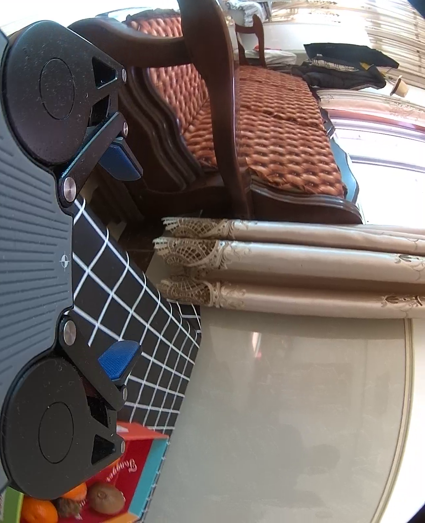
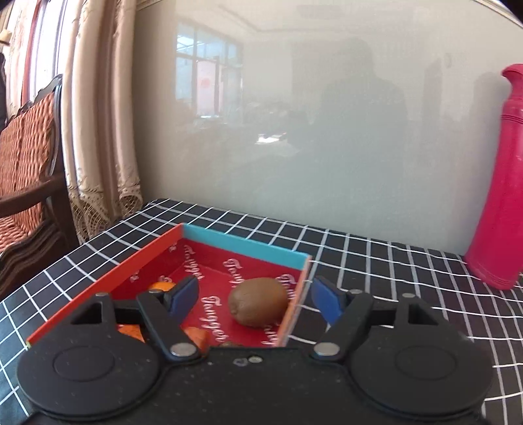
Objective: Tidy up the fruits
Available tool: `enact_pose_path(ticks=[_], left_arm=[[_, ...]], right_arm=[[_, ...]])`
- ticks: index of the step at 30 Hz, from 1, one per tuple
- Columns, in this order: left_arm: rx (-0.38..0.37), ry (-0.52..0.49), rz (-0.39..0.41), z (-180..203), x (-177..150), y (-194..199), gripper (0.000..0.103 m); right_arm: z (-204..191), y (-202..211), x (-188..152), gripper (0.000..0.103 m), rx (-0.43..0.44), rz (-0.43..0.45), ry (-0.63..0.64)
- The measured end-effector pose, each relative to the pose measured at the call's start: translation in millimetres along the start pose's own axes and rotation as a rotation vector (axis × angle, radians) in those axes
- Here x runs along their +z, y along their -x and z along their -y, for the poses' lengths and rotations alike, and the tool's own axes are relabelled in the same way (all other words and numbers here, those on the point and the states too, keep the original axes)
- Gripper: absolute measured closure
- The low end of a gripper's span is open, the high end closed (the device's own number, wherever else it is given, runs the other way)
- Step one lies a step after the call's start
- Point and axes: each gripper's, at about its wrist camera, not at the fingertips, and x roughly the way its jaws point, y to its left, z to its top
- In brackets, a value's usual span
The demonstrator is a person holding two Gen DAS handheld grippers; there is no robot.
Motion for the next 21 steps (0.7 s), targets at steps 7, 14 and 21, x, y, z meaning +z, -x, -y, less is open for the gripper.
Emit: enact_pose_path(ticks=[7,14,21], left_arm=[[-0.108,-0.067,0.014,54.2,-0.2,22.3,0.000],[-0.281,-0.186,0.000,122.6,-14.9,72.4,0.000],[-0.407,-0.287,0.032,166.1,-33.1,142.4,0.000]], right_arm=[[43.6,30.9,-6.3,0.016,-0.070,0.018,-0.023],[79.3,69.0,-27.5,0.016,-0.130,0.020,-0.055],[91.4,149.8,-60.3,0.000,-0.159,0.100,-0.076]])
